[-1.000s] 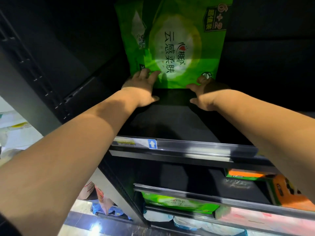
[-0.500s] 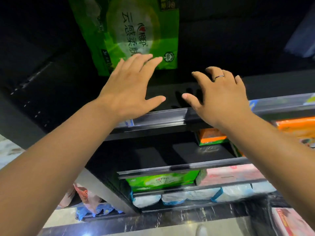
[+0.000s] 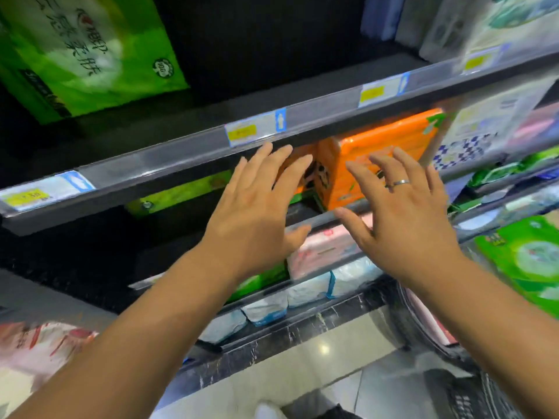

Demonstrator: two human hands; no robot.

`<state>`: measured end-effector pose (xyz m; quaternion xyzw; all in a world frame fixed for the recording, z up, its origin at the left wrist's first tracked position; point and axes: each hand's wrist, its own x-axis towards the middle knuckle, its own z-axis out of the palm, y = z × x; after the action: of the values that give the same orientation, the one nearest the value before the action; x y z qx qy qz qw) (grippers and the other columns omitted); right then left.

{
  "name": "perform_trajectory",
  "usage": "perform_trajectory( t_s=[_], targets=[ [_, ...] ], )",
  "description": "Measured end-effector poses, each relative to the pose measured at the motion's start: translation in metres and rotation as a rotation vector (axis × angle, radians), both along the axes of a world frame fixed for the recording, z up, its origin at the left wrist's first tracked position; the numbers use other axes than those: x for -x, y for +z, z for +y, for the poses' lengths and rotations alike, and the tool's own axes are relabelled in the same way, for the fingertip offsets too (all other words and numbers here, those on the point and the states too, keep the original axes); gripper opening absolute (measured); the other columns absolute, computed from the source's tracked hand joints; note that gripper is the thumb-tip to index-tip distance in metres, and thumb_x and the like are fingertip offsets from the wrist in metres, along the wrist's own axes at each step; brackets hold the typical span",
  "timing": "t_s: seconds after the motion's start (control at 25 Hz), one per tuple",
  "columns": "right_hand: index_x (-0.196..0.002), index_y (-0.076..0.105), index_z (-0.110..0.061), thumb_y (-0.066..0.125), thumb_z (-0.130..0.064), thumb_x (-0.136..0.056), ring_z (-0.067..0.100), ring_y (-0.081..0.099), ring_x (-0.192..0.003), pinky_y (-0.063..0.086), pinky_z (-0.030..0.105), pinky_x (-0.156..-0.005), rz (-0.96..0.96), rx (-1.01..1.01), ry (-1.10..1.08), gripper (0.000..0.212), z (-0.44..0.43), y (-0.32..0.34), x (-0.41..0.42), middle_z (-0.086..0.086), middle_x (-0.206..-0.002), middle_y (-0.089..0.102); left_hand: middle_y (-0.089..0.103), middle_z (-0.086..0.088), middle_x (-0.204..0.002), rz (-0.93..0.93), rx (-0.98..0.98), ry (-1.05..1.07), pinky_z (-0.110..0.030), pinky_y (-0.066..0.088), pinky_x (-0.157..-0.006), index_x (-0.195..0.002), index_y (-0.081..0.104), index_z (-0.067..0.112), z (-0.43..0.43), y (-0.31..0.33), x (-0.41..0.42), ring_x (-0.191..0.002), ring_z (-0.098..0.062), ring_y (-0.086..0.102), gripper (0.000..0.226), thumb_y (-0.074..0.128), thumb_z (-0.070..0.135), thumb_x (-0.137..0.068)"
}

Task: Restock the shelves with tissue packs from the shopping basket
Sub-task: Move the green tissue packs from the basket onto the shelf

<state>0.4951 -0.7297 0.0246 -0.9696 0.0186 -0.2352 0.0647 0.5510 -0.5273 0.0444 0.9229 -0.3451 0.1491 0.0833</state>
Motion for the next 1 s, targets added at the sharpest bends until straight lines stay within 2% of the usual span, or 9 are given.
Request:
perform_trajectory(
  t_s=[0.36, 0.6, 0.68, 0.8, 0.88, 1.0],
  targets=[
    [-0.140, 0.045, -0.027, 0.052, -0.057, -0.084, 0.037, 0.033, -0.139, 0.026, 0.065, -0.104, 0.138, 0.024, -0.280, 0.064, -0.178, -0.048, 0.151, 0.013, -0.143, 0.046, 0.012, -0.002, -0.160, 0.169, -0.028, -0.216, -0.040, -0.001, -0.120, -0.153, 0.014, 0.026, -0.206, -0.040, 0.096, -0.148, -0.021, 0.000, 0.088, 0.063, 0.050, -0.084],
    [-0.135, 0.053, -0.024, 0.037, -0.062, -0.080, 0.039, 0.039, -0.135, 0.029, 0.067, -0.102, 0.182, -0.038, -0.452, 0.068, -0.253, -0.078, 0.211, 0.015, -0.139, 0.051, 0.011, -0.002, -0.160, 0.294, -0.064, -0.378, -0.041, 0.002, -0.121, -0.152, 0.014, 0.027, -0.304, -0.079, 0.130, -0.148, -0.022, 0.001, 0.086, 0.061, 0.050, -0.084],
    [-0.136, 0.052, -0.024, 0.045, -0.061, -0.083, 0.039, 0.036, -0.137, 0.026, 0.066, -0.103, 0.219, -0.067, -0.508, 0.066, -0.276, -0.092, 0.223, 0.015, -0.141, 0.048, 0.014, -0.004, -0.159, 0.325, -0.077, -0.427, -0.045, 0.009, -0.120, -0.152, 0.016, 0.025, -0.333, -0.093, 0.134, -0.148, -0.025, 0.005, 0.086, 0.062, 0.050, -0.084],
    [-0.141, 0.046, -0.027, 0.062, -0.055, -0.082, 0.036, 0.029, -0.141, 0.022, 0.064, -0.107, 0.288, -0.086, -0.593, 0.067, -0.308, -0.113, 0.233, 0.014, -0.146, 0.043, 0.016, -0.005, -0.159, 0.360, -0.086, -0.498, -0.042, 0.010, -0.120, -0.152, 0.019, 0.023, -0.372, -0.110, 0.130, -0.147, -0.026, 0.008, 0.085, 0.064, 0.048, -0.084],
    [-0.143, 0.042, -0.029, 0.060, -0.055, -0.084, 0.034, 0.025, -0.143, 0.019, 0.062, -0.109, 0.329, -0.094, -0.649, 0.068, -0.329, -0.124, 0.235, 0.012, -0.149, 0.039, 0.017, -0.005, -0.158, 0.360, -0.103, -0.539, -0.039, 0.009, -0.119, -0.152, 0.021, 0.022, -0.401, -0.120, 0.121, -0.147, -0.025, 0.008, 0.084, 0.063, 0.047, -0.084],
    [-0.146, 0.037, -0.031, 0.058, -0.054, -0.086, 0.032, 0.020, -0.145, 0.017, 0.061, -0.111, 0.385, -0.129, -0.687, 0.068, -0.355, -0.144, 0.225, 0.011, -0.152, 0.034, 0.023, -0.007, -0.156, 0.378, -0.120, -0.581, -0.044, 0.014, -0.119, -0.151, 0.025, 0.021, -0.441, -0.141, 0.101, -0.146, -0.027, 0.014, 0.084, 0.059, 0.051, -0.080]
  ],
)
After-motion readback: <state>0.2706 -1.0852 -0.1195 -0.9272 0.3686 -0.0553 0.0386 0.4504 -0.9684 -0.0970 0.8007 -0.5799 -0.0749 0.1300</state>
